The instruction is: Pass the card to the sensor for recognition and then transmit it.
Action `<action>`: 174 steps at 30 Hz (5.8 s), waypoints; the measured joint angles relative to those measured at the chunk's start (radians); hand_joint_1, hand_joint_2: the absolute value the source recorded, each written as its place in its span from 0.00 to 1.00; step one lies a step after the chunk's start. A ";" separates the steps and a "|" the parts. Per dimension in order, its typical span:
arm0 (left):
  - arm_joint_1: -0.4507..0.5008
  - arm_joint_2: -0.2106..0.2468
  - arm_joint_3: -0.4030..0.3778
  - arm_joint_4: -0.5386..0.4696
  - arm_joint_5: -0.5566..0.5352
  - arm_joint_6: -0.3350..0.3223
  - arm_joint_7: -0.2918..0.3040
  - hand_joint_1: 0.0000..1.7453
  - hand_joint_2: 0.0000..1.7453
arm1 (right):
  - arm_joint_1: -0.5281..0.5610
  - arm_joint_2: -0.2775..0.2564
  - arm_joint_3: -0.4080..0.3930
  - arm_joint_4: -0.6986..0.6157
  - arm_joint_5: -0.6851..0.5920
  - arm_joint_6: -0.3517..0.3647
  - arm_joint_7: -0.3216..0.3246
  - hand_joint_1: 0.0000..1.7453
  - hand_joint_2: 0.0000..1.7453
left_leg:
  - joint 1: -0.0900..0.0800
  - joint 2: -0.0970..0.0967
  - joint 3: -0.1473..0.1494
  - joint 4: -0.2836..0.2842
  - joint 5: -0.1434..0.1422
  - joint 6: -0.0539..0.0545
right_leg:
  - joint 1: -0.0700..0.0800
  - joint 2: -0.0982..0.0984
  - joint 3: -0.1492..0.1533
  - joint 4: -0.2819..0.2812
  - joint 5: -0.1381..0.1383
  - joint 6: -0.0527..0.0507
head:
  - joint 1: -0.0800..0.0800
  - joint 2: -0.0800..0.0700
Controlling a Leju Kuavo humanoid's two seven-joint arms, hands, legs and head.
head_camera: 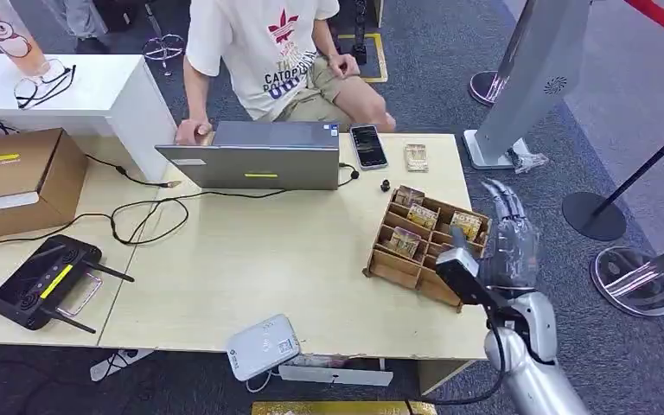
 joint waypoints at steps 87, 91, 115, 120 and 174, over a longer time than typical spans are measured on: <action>0.000 0.002 0.048 0.000 0.016 -0.003 -0.007 0.00 0.00 | -0.001 0.023 0.020 0.157 0.052 0.029 0.001 0.50 1.00 | 0.000 0.000 0.000 0.000 0.000 0.000 | 0.000 0.000 0.000 0.000 0.000 0.000 | 0.000 0.000; 0.000 0.002 0.050 0.000 0.016 -0.003 -0.007 0.00 0.00 | -0.002 0.024 0.030 0.161 0.053 0.039 0.008 0.54 1.00 | 0.000 0.000 0.000 0.000 0.000 0.000 | 0.000 0.000 0.000 0.000 0.000 0.000 | 0.000 0.000; 0.001 0.002 0.051 0.000 0.000 0.000 -0.009 0.00 0.00 | -0.019 0.025 0.017 0.198 0.067 0.035 0.021 0.55 1.00 | 0.000 0.000 0.000 0.000 0.000 0.000 | 0.000 0.000 0.000 0.000 0.000 0.000 | 0.000 0.000; 0.001 0.002 0.051 0.000 0.000 0.002 -0.010 0.00 0.00 | -0.011 0.024 0.005 0.200 0.067 0.036 0.021 0.59 1.00 | 0.000 0.000 0.000 0.000 0.000 0.000 | 0.000 0.000 0.000 0.000 0.000 0.000 | 0.000 0.000; 0.002 0.003 0.074 0.007 -0.027 -0.006 -0.012 0.00 0.00 | -0.079 -0.004 -0.003 0.185 -0.153 0.206 -0.020 0.87 1.00 | 0.000 0.000 0.001 0.000 0.000 0.000 | 0.000 0.000 0.001 0.000 0.000 0.000 | 0.000 0.000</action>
